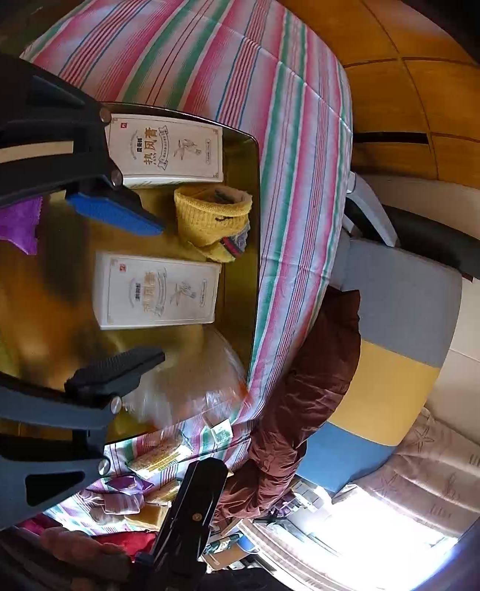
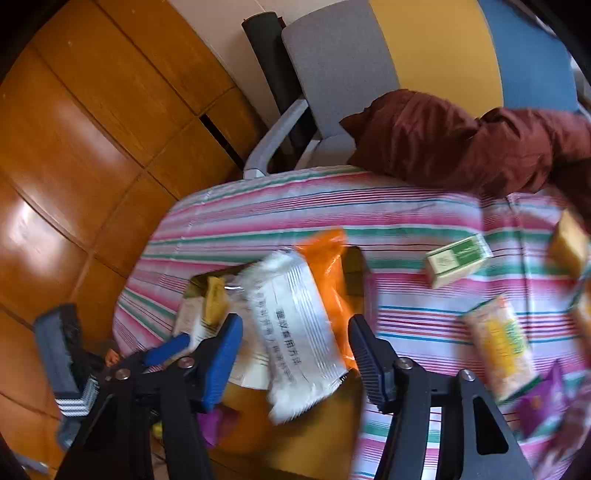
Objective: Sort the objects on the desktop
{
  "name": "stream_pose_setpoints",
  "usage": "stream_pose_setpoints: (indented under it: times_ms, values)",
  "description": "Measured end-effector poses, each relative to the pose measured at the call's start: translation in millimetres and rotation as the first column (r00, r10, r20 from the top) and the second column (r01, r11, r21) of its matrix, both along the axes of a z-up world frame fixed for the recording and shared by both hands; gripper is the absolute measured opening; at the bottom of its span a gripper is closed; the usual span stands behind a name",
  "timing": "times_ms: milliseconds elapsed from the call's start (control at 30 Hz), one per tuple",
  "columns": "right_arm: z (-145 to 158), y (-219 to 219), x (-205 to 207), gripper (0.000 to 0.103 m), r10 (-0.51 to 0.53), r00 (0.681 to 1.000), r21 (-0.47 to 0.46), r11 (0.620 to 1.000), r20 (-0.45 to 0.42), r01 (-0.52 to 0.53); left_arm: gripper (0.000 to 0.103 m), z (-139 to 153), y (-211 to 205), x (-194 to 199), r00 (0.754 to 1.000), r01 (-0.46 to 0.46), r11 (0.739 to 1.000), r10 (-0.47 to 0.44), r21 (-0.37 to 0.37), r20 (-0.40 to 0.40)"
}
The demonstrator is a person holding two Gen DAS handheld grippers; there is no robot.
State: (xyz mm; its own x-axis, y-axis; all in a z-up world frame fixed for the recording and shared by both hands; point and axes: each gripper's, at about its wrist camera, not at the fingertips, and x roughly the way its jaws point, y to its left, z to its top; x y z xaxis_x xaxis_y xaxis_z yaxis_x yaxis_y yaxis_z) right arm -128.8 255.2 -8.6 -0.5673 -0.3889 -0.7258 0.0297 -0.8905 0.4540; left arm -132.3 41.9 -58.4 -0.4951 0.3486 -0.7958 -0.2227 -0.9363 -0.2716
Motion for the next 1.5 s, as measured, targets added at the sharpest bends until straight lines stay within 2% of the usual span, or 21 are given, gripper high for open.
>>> stream_pose_setpoints:
  times_ms: [167, 400, 900, 1367, 1500]
  values:
    - [-3.0, -12.5, 11.4, 0.063, 0.056, 0.998, 0.046, 0.997, -0.002, -0.055, 0.068, -2.3, -12.5, 14.1, 0.999, -0.028, 0.999, 0.027, -0.037, -0.017]
    - [-17.6, -16.0, 36.4, 0.068, 0.082, 0.996, 0.095, 0.992, 0.015, -0.083, 0.066, 10.8, -20.5, 51.0, 0.996, -0.046, 0.994, 0.038, -0.097, -0.086]
    - [-9.2, -32.6, 98.3, 0.081, 0.15, 0.986, 0.289, 0.949, -0.07, -0.124, 0.067, 40.9, -24.1, 102.1, 0.979, -0.069, 0.988, 0.04, -0.141, -0.2]
    - [0.3, 5.4, 123.1, 0.082, 0.077, 0.994, 0.33, 0.943, -0.08, -0.047, 0.067, 44.7, -9.0, 120.2, 0.978, -0.004, 0.99, -0.026, -0.142, -0.209]
    - [5.1, 25.0, 126.4, 0.082, 0.031, 0.996, 0.338, 0.941, -0.085, -0.001, 0.067, 41.1, -4.8, 119.9, 0.982, 0.023, 0.994, -0.044, -0.111, -0.184]
